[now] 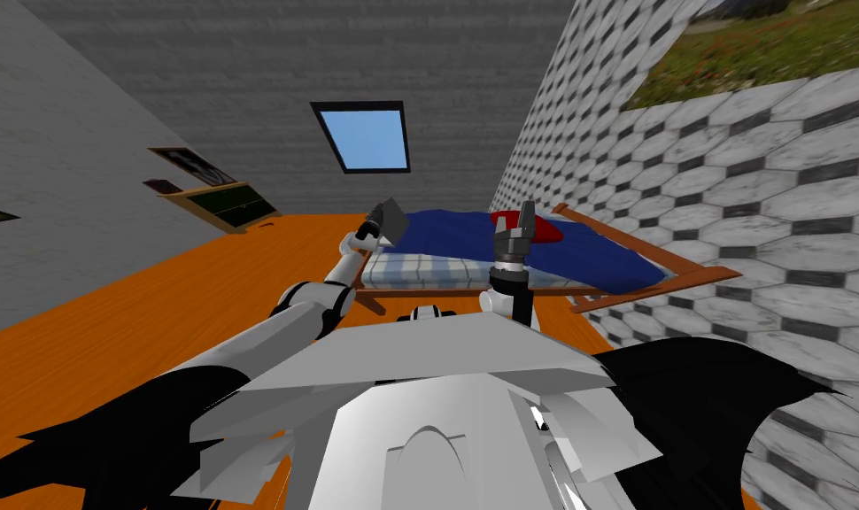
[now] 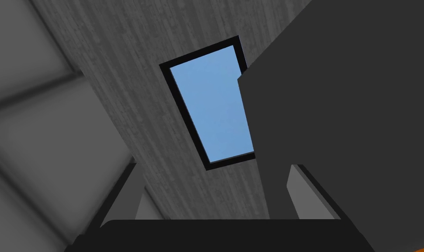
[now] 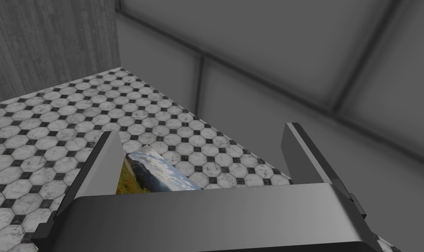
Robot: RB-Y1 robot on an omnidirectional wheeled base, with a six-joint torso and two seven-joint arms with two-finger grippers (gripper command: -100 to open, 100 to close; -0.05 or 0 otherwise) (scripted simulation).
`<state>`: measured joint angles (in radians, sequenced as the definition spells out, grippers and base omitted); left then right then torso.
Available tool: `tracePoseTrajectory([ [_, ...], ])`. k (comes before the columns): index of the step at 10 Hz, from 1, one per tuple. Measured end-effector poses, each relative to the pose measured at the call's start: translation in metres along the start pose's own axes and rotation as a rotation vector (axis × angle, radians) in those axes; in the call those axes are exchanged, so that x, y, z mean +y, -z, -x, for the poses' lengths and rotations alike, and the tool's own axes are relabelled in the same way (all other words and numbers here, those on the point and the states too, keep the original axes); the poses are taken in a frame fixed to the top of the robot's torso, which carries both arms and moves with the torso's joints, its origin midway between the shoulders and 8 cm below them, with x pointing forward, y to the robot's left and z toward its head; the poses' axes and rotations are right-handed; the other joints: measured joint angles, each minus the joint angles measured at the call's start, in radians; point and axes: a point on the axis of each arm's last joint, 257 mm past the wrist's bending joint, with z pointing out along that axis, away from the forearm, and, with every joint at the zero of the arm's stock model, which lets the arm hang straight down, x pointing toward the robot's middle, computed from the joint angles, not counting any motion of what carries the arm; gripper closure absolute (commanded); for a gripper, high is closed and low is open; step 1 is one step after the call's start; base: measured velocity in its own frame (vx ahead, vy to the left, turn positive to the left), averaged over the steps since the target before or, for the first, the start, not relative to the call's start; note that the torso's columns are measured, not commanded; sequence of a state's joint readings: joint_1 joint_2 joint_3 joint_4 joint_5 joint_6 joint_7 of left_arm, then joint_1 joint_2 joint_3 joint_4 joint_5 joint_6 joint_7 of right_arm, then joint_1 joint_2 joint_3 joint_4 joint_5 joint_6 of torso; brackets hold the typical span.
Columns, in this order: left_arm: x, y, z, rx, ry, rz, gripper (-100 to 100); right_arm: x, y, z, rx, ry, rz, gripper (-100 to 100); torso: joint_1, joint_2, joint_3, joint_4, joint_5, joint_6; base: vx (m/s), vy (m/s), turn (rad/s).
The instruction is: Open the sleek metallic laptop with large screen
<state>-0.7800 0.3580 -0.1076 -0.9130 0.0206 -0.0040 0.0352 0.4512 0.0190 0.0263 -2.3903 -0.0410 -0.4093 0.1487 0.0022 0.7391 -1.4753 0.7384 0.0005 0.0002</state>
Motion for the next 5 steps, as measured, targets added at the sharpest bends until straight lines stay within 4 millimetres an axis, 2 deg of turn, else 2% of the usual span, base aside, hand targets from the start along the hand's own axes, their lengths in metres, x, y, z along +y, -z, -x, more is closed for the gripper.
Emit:
tracePoseTrajectory([
  [5, 0.001, 0.013, 0.022, 0.041, 0.006, -0.034, -100, 0.000, 0.000, 0.000, 0.000, 0.000, 0.000, 0, -0.004, -0.001, -0.001, 0.000, -0.001, 0.000, 0.058, -0.118, 0.080],
])
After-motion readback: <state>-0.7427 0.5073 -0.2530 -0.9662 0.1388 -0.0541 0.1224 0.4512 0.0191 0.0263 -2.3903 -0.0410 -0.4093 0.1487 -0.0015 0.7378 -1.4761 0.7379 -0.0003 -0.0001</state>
